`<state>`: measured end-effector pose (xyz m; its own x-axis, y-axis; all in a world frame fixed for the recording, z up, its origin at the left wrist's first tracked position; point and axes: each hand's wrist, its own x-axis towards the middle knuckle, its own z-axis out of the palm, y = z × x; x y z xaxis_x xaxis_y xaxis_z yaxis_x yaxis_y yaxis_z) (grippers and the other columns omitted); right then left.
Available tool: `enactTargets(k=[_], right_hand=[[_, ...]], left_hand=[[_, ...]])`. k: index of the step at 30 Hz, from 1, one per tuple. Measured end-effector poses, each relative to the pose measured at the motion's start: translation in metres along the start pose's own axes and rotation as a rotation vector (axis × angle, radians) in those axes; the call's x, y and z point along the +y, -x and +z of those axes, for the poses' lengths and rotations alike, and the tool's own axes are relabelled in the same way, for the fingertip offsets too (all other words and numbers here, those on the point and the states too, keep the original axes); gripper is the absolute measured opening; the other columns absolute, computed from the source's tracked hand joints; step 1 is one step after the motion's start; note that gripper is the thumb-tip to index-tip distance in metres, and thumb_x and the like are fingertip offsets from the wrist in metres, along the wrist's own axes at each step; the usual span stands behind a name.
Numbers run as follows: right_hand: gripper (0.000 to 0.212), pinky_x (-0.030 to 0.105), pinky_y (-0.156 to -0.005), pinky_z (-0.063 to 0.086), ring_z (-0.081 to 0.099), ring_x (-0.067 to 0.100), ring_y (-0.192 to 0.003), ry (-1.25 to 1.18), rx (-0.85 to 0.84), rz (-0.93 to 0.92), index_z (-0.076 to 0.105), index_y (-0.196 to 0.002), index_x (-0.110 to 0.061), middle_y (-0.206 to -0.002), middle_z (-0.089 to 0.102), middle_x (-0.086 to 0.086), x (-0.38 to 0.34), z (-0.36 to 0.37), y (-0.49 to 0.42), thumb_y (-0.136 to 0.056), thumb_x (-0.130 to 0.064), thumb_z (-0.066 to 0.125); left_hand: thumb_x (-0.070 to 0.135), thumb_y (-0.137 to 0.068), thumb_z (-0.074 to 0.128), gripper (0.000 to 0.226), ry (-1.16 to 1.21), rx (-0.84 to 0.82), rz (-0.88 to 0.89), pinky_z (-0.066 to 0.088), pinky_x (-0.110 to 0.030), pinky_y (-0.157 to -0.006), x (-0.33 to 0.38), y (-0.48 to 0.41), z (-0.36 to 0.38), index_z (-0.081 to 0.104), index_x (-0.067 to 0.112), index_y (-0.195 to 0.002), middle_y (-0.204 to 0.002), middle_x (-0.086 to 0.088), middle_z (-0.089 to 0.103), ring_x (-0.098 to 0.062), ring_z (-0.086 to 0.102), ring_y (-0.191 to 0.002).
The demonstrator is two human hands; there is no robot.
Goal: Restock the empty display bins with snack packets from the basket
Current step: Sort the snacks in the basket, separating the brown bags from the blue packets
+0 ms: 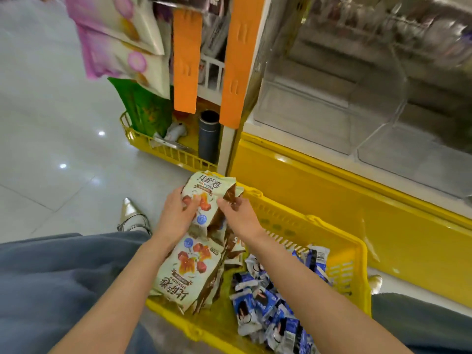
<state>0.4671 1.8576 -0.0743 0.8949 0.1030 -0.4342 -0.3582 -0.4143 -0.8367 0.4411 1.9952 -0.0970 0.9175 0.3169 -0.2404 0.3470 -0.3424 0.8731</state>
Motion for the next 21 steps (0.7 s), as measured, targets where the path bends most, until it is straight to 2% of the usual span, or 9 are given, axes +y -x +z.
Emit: enactTargets(k=[2,4,7,10,12,14,17,19,21], right_hand=[[0.047,0.042,-0.098,0.048,0.059,0.023,-0.113,-0.099,0.006,0.047,0.050,-0.128,-0.009,-0.123,0.062,0.005,-0.007,0.011,-0.003,-0.089,-0.033,0.061],[0.043,0.041,-0.094,0.051,0.063,0.022,-0.108,-0.125,0.035,0.022,0.055,-0.125,-0.012,-0.120,0.065,0.005,-0.012,0.015,0.000,-0.086,-0.030,0.065],[0.030,0.035,-0.084,0.057,0.068,0.017,-0.095,-0.167,0.016,-0.049,0.056,-0.111,-0.019,-0.112,0.068,0.002,-0.018,0.005,0.009,-0.084,-0.028,0.068],[0.029,0.024,-0.067,0.058,0.070,0.009,-0.084,-0.158,-0.094,-0.097,0.045,-0.105,-0.030,-0.104,0.068,-0.002,-0.023,-0.013,0.021,-0.085,-0.032,0.066],[0.032,0.016,-0.057,0.054,0.070,0.004,-0.077,-0.132,-0.159,-0.116,0.044,-0.109,-0.031,-0.100,0.068,-0.005,-0.024,-0.022,0.028,-0.085,-0.033,0.064],[0.042,0.016,-0.061,0.054,0.070,0.004,-0.084,-0.122,-0.189,-0.144,0.045,-0.120,-0.027,-0.105,0.068,-0.005,-0.023,-0.029,0.036,-0.083,-0.038,0.063],[0.073,0.025,-0.087,0.053,0.065,0.005,-0.100,-0.085,-0.138,-0.165,0.041,-0.133,-0.022,-0.116,0.063,-0.008,-0.009,-0.039,0.046,-0.072,-0.060,0.055],[0.072,0.028,-0.097,0.045,0.060,0.006,-0.107,0.030,-0.139,-0.100,0.037,-0.137,-0.020,-0.124,0.058,-0.006,0.010,-0.038,0.052,-0.078,-0.058,0.052],[0.061,0.023,-0.096,0.040,0.052,0.011,-0.117,0.118,-0.178,-0.001,0.034,-0.139,-0.014,-0.136,0.049,0.002,0.034,-0.029,0.055,-0.089,-0.042,0.056]], left_hand=[[0.032,-0.091,0.055,0.026,0.089,0.014,0.028,0.052,-0.040,-0.086,0.002,0.005,-0.003,0.050,0.020,-0.114,-0.112,-0.005,0.058,-0.021,0.060,-0.101],[0.031,-0.090,0.058,0.017,0.166,0.028,0.050,0.053,-0.030,-0.076,0.005,0.010,-0.008,0.050,0.028,-0.105,-0.102,0.003,0.059,-0.017,0.062,-0.097],[0.033,-0.086,0.063,0.038,0.290,0.029,-0.008,0.053,-0.035,-0.084,0.013,0.014,-0.021,0.045,0.025,-0.119,-0.113,0.002,0.054,-0.017,0.059,-0.103],[0.046,-0.070,0.071,0.057,0.411,-0.076,-0.099,0.053,-0.025,-0.071,0.022,0.021,-0.036,0.041,0.030,-0.116,-0.108,0.008,0.057,-0.010,0.063,-0.094],[0.057,-0.053,0.074,0.070,0.429,-0.192,-0.155,0.054,-0.025,-0.068,0.027,0.027,-0.044,0.045,0.032,-0.111,-0.102,0.008,0.065,-0.012,0.068,-0.087],[0.060,-0.043,0.076,0.067,0.419,-0.219,-0.143,0.054,-0.025,-0.064,0.028,0.031,-0.049,0.052,0.036,-0.101,-0.091,0.009,0.072,-0.010,0.071,-0.080],[0.052,-0.045,0.078,0.055,0.486,-0.115,-0.106,0.051,-0.016,-0.050,0.031,0.036,-0.056,0.055,0.034,-0.092,-0.077,0.018,0.072,-0.005,0.070,-0.071],[0.048,-0.047,0.077,0.052,0.555,-0.041,-0.102,0.049,-0.014,-0.045,0.032,0.040,-0.061,0.055,0.034,-0.093,-0.075,0.017,0.072,-0.004,0.070,-0.068],[0.047,-0.050,0.077,0.051,0.578,0.020,-0.100,0.048,-0.012,-0.044,0.033,0.044,-0.065,0.056,0.033,-0.094,-0.075,0.012,0.072,-0.002,0.069,-0.067]])
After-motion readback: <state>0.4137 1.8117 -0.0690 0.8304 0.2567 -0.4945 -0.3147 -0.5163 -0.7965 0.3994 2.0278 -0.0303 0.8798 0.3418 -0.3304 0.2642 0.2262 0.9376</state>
